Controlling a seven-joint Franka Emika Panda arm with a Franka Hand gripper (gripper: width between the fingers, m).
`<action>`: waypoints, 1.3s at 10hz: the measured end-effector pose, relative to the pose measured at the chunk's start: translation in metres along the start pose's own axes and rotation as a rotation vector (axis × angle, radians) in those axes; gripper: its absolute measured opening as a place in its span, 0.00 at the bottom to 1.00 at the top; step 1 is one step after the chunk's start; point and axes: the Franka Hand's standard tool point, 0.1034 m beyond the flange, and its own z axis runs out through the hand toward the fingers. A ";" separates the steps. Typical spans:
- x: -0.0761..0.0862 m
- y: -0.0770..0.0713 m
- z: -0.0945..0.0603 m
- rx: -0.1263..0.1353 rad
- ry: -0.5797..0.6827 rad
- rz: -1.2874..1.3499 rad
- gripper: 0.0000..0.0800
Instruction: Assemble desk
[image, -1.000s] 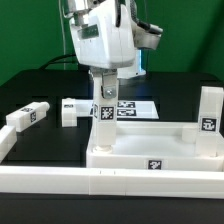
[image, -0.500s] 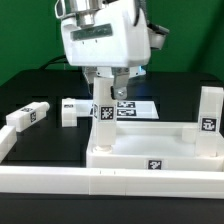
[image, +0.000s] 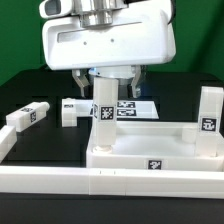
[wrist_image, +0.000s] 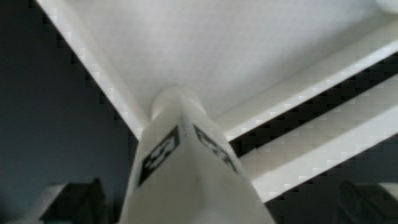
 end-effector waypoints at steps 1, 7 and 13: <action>0.000 0.000 0.001 -0.012 -0.001 -0.128 0.81; 0.001 0.006 0.001 -0.058 -0.009 -0.696 0.81; 0.002 0.010 0.002 -0.059 -0.019 -0.842 0.36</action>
Offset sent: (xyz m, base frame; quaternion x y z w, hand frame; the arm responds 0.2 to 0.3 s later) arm 0.0012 -0.0029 0.0031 -0.0467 -0.0053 -0.2763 0.9599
